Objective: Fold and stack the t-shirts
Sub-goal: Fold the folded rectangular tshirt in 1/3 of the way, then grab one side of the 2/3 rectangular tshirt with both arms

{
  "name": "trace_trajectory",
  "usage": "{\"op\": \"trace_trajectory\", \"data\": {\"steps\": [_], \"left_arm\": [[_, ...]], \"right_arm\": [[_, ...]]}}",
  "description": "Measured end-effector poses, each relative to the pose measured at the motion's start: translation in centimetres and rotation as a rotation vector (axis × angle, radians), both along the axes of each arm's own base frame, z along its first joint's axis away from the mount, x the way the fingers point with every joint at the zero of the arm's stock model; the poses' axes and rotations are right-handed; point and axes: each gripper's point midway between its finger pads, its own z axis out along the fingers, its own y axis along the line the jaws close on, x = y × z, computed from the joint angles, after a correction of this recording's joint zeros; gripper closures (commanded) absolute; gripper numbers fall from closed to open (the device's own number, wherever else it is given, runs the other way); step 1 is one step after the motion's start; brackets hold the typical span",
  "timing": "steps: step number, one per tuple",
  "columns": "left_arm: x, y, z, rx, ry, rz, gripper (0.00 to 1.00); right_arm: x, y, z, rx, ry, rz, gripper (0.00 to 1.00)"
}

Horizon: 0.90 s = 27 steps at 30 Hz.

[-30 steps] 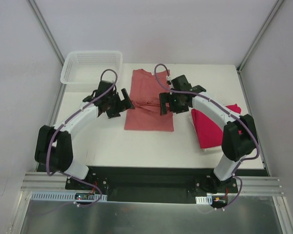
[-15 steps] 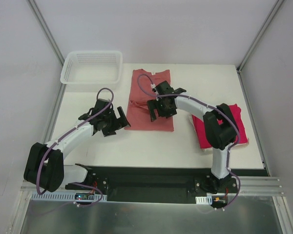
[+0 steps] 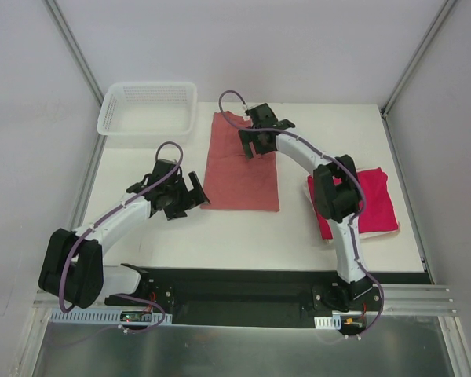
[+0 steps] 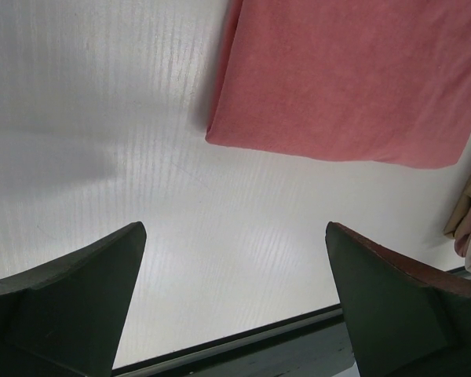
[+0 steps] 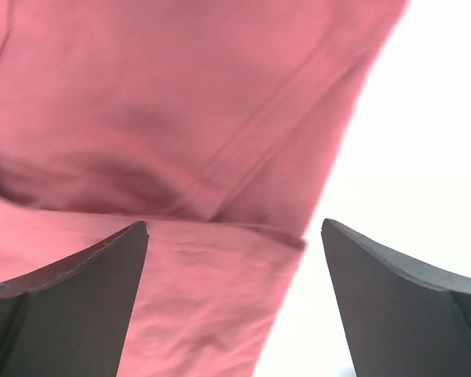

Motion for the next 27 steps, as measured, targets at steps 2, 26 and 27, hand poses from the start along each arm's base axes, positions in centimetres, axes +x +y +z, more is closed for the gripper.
{"op": "trace_trajectory", "data": {"steps": [2,26,27], "left_arm": [[0.0,0.0,-0.1,0.001,0.004,0.0,0.01],[3.4,-0.9,-5.4,0.056,0.162,0.072,0.75],[3.4,-1.0,-5.5,0.051,0.164,0.071,0.8]], "right_arm": [[0.6,-0.6,0.7,-0.019,-0.03,-0.013,0.03],[-20.1,-8.3,6.6,0.266,-0.093,-0.185,0.03],[-20.5,-8.2,6.1,0.267,-0.072,-0.185,0.03]]}}
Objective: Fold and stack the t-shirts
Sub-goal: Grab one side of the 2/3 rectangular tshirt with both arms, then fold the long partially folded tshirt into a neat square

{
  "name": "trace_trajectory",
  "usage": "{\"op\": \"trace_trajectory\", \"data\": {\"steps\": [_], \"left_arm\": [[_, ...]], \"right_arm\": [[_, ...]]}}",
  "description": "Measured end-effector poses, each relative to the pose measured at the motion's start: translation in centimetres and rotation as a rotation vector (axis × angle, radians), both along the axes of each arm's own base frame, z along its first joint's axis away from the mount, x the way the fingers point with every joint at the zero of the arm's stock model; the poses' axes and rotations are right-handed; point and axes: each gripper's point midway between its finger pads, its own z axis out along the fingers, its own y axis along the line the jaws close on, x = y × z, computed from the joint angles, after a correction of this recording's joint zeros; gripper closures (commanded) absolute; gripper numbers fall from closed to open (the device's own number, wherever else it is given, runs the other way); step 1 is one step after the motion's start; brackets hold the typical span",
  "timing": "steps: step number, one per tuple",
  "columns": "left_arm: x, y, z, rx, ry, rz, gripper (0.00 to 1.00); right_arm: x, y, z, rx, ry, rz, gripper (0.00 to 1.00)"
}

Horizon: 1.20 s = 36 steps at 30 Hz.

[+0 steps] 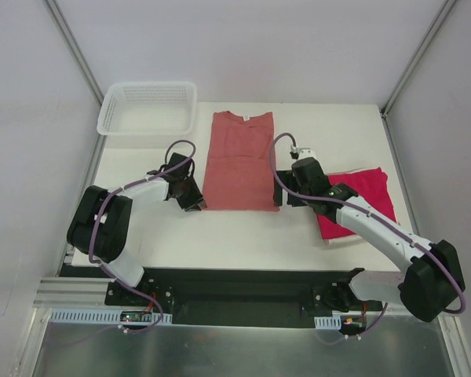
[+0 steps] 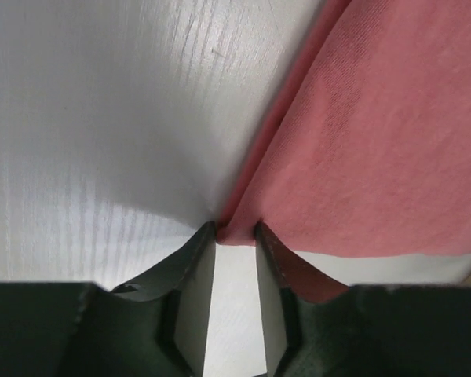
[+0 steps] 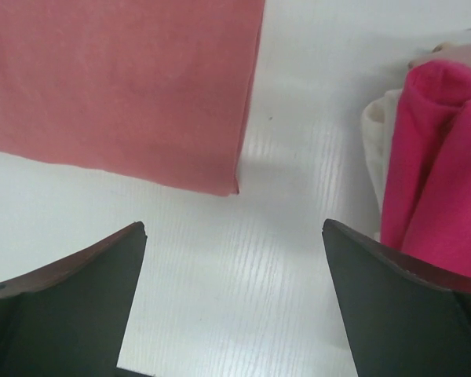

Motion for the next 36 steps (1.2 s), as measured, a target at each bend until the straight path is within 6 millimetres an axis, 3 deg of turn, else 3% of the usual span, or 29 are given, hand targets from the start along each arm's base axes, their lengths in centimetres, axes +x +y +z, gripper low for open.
{"op": "trace_trajectory", "data": {"steps": [3,7,11,14,22,28,32,36], "left_arm": [[0.1,-0.2,-0.3,-0.007,0.008,-0.003,1.0],[0.5,-0.7,-0.4,-0.024,0.012,-0.018,1.0],[0.5,-0.8,-0.4,-0.028,0.009,-0.02,1.0],[0.5,-0.8,-0.4,-0.029,0.006,-0.019,1.0],[0.5,-0.7,-0.4,-0.029,-0.004,-0.018,1.0],[0.5,-0.7,-0.5,-0.029,-0.004,-0.018,1.0],[-0.1,-0.6,-0.4,-0.036,-0.021,-0.019,1.0],[-3.8,0.6,0.3,-0.037,-0.056,-0.015,1.0]], "right_arm": [[-0.5,0.7,-0.5,0.033,0.033,0.017,0.05],[-0.6,1.8,-1.5,0.066,0.077,0.033,0.11],[-0.6,2.4,-4.5,0.036,0.169,0.025,0.35],[-0.5,2.5,-6.8,0.005,0.234,0.008,0.44],[0.3,2.7,-9.4,-0.03,0.299,-0.019,0.58],[0.6,3.0,-11.2,-0.032,0.346,-0.018,0.97],[0.3,4.0,-11.0,0.025,0.352,0.005,0.99],[-2.7,3.8,-10.2,0.077,0.383,0.031,0.99]]}}
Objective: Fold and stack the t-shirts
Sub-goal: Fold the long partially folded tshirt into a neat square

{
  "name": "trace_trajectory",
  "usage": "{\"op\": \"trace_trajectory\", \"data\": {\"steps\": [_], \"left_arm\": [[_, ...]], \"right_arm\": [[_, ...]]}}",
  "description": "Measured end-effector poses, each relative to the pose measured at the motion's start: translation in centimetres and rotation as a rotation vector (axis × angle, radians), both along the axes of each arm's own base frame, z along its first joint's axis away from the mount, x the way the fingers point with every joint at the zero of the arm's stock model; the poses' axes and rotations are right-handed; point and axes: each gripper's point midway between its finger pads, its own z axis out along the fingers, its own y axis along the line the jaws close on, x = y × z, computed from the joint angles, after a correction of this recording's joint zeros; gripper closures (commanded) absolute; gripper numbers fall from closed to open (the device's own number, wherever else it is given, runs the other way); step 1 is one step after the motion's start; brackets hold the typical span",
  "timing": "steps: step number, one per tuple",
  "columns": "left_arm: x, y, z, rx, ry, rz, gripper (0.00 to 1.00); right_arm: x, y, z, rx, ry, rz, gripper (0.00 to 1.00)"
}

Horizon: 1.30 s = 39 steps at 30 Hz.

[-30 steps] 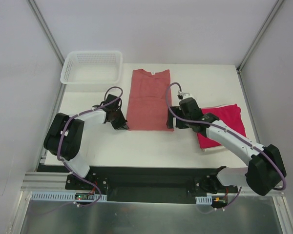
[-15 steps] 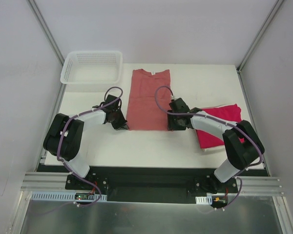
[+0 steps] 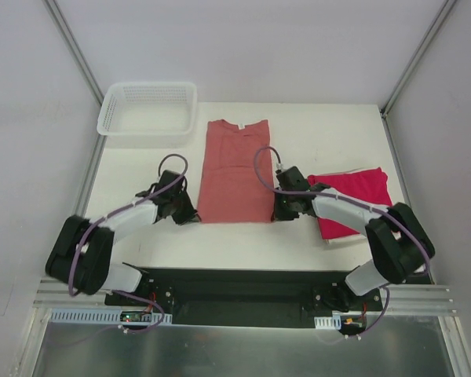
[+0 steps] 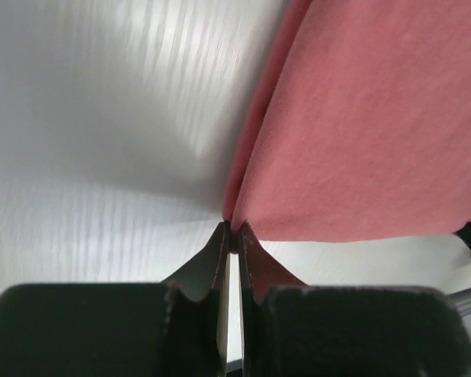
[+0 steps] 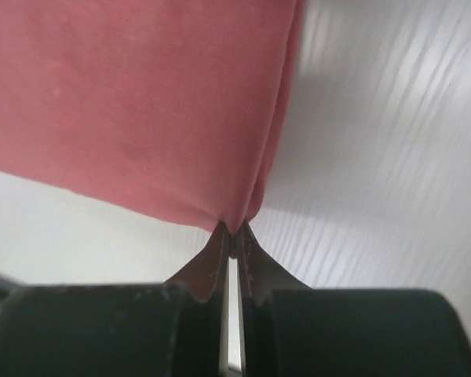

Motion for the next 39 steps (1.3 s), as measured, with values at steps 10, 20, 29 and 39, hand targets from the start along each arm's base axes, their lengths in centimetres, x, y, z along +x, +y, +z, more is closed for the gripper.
{"op": "trace_trajectory", "data": {"steps": [10,20,29,39], "left_arm": [[-11.2,-1.7,4.6,-0.215,-0.117,-0.112,1.0],[-12.2,-2.2,10.5,-0.33,-0.222,-0.142,1.0],[-4.8,-2.5,16.7,-0.138,-0.389,-0.085,1.0],[5.0,-2.7,18.9,0.034,-0.443,-0.02,1.0]], "right_arm": [[-14.9,0.5,2.5,0.213,0.23,0.175,0.99],[-16.3,-0.4,11.0,0.34,0.098,0.263,0.99],[-8.3,-3.0,14.1,0.227,-0.039,0.12,0.99],[-0.5,-4.5,16.6,0.189,-0.103,0.028,0.99]]}}
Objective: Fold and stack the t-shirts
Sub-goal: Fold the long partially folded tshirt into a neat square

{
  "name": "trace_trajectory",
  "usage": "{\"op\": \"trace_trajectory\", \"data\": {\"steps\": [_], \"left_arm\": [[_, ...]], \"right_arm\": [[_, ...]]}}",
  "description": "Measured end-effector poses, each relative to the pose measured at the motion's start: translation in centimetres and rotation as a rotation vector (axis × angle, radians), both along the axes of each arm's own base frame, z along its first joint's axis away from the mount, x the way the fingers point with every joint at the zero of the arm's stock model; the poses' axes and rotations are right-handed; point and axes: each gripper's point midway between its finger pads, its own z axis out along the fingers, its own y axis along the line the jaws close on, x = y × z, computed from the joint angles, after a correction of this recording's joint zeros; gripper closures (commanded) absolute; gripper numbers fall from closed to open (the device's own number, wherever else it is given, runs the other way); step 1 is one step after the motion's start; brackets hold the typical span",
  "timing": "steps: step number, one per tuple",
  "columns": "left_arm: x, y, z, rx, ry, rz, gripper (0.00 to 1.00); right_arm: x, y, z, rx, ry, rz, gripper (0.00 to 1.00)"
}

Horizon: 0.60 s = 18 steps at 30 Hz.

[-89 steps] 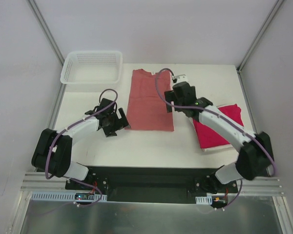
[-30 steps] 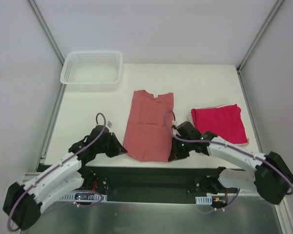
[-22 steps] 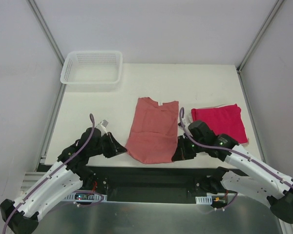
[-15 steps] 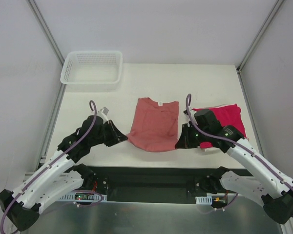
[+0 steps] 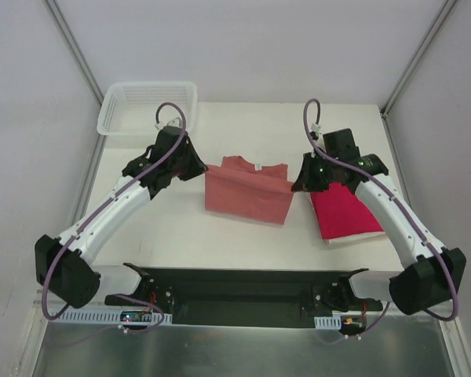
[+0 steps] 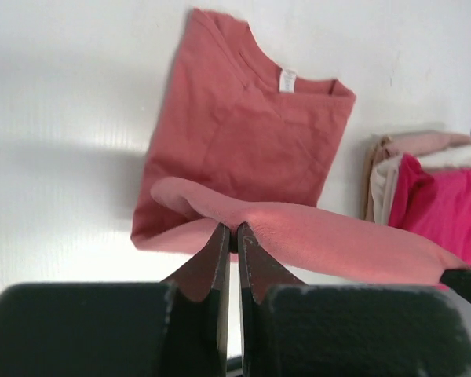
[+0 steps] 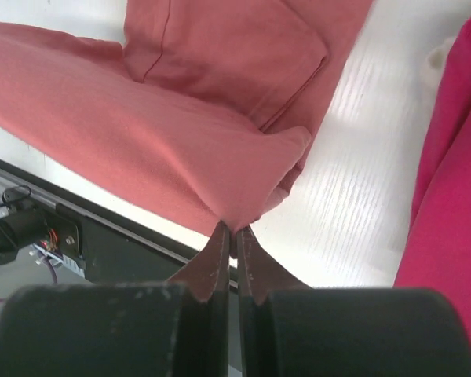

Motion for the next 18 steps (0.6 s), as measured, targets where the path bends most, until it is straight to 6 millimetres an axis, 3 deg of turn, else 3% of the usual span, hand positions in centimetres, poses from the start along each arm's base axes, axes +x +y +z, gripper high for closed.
{"op": "trace_trajectory", "data": {"steps": [6,11,18], "left_arm": [[5.7,0.0,-1.6,0.032,0.048,0.018,1.0],[10.0,-0.9,-2.8,0.04,0.074,0.002,1.0],[15.2,-1.3,-7.3,0.034,0.154,-0.026,1.0]], "right_arm": [[5.4,-0.6,-0.8,-0.006,0.044,-0.039,0.99],[9.8,-1.6,-2.6,-0.012,0.095,-0.074,0.99],[15.2,-1.5,-6.1,-0.028,0.154,-0.062,0.99]]}}
